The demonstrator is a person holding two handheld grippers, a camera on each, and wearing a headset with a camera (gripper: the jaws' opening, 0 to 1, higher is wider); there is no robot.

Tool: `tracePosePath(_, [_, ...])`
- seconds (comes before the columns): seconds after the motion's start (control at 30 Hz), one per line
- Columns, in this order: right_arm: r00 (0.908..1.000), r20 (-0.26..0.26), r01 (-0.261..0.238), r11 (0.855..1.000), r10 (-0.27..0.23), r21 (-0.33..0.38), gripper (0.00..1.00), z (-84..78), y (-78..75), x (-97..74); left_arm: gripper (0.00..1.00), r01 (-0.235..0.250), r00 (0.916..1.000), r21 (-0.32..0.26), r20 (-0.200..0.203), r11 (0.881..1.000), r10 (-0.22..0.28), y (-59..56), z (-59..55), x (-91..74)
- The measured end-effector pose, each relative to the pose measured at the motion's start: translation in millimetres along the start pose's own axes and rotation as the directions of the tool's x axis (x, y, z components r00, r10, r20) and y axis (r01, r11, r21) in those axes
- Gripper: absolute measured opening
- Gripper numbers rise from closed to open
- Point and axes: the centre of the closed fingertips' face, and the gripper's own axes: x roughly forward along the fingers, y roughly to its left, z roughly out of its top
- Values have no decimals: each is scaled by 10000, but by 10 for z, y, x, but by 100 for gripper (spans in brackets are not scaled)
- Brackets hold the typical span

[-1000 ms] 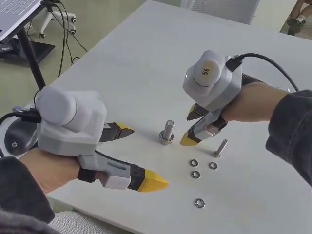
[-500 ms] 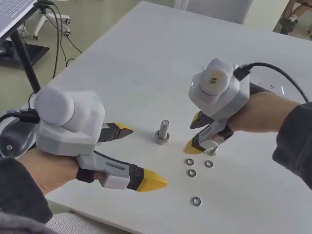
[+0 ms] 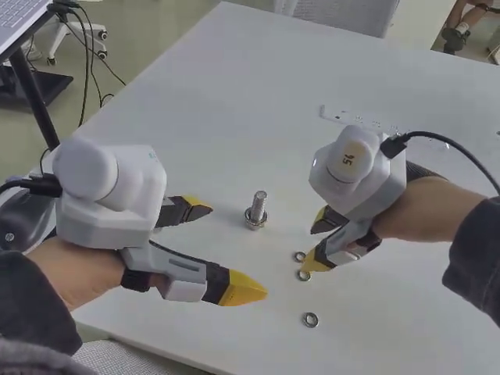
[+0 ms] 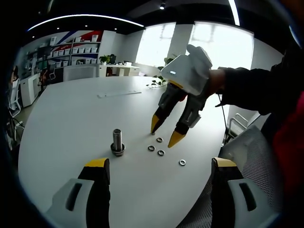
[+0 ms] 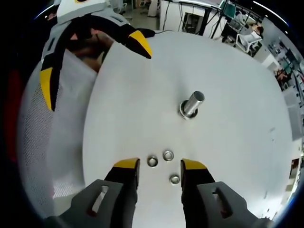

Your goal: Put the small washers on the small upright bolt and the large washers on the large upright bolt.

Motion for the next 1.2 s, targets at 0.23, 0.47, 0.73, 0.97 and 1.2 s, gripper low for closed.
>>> tracePosePath(0.23, [9997,-58,-217,9989,220,408,33,-117,93,98,88,13,10000,27,20,10000,-13,-9,5,-2])
tracePosePath(0.47, [9995,-103,-289,9985,294,465,28,-147,142,183,88,65,10000,51,-17,10000,-65,-31,-2,8])
tracePosePath(0.73, [9991,-279,-320,9983,334,492,23,-201,152,290,88,55,10000,22,-34,10000,-55,-24,-19,4])
tracePosePath(0.97, [9988,-380,-287,9988,302,396,21,-198,143,343,88,66,9999,-7,-89,10000,-66,-19,-38,3])
tracePosePath(1.2, [9988,-423,-252,9994,261,237,19,-177,132,348,88,65,10000,-37,-48,10000,-65,-16,-37,-5])
